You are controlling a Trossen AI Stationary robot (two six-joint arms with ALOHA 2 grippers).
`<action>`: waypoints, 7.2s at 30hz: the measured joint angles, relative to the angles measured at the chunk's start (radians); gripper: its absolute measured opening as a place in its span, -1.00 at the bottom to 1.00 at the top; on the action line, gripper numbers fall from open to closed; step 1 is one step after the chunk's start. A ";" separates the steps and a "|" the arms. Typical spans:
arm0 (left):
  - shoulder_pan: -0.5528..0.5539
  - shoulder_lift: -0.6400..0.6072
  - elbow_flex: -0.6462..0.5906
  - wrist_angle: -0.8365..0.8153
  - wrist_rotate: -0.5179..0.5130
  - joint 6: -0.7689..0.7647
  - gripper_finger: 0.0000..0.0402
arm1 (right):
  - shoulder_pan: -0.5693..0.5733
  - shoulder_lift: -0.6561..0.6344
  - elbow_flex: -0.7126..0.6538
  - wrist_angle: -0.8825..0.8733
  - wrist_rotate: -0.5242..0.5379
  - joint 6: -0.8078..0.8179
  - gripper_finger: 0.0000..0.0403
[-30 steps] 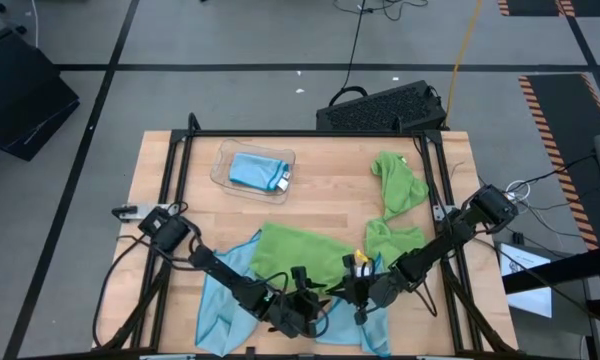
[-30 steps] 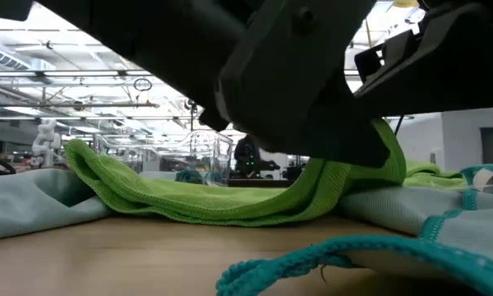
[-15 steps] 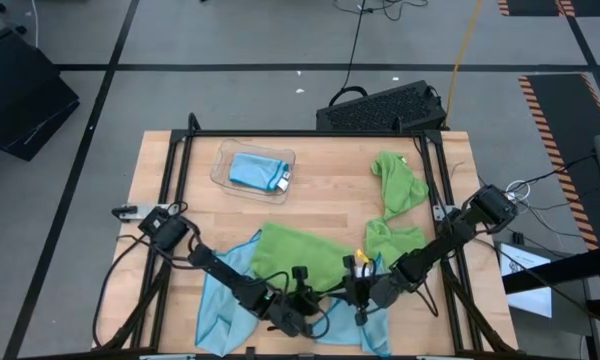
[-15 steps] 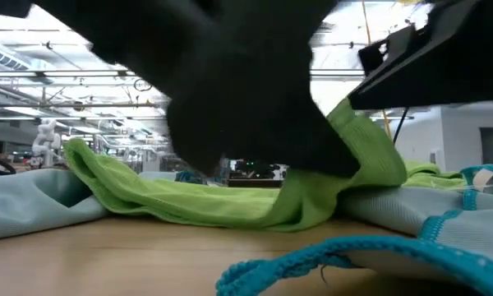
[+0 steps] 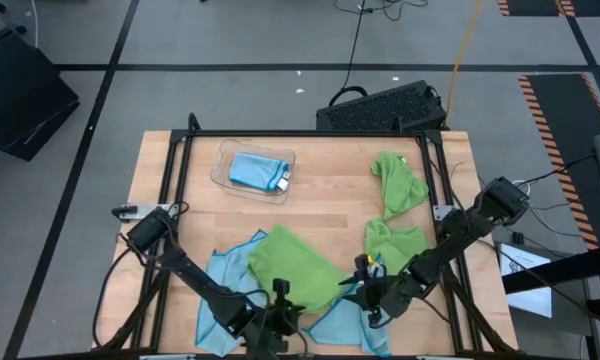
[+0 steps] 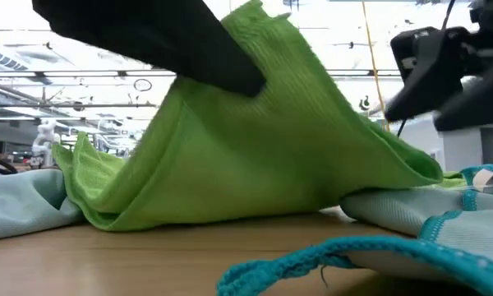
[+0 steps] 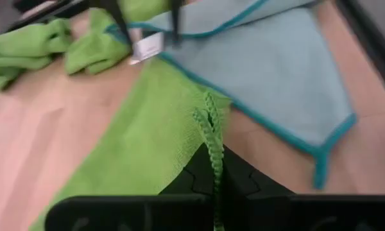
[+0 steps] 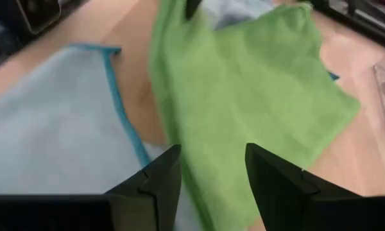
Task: Fold microfiber towels
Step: Fold the bottom left green microfiber cloth
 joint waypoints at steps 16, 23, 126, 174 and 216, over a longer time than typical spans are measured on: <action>-0.026 -0.055 0.000 -0.155 -0.031 -0.127 -0.98 | 0.046 0.103 -0.001 0.037 0.050 -0.185 -0.17; -0.025 -0.055 0.000 -0.160 -0.031 -0.129 -0.98 | 0.054 0.183 0.002 0.179 0.117 -0.341 -0.17; -0.021 -0.054 -0.001 -0.180 0.005 -0.122 -0.96 | -0.057 0.192 0.214 -0.192 -0.102 -0.448 -0.96; 0.175 -0.513 -0.365 0.062 0.372 -0.008 -0.98 | -0.207 -0.441 0.101 -0.351 -0.278 0.025 -0.98; 0.185 -0.715 -0.451 0.166 -0.171 0.197 -0.98 | -0.470 -0.556 0.056 -0.074 -0.209 -0.201 -0.98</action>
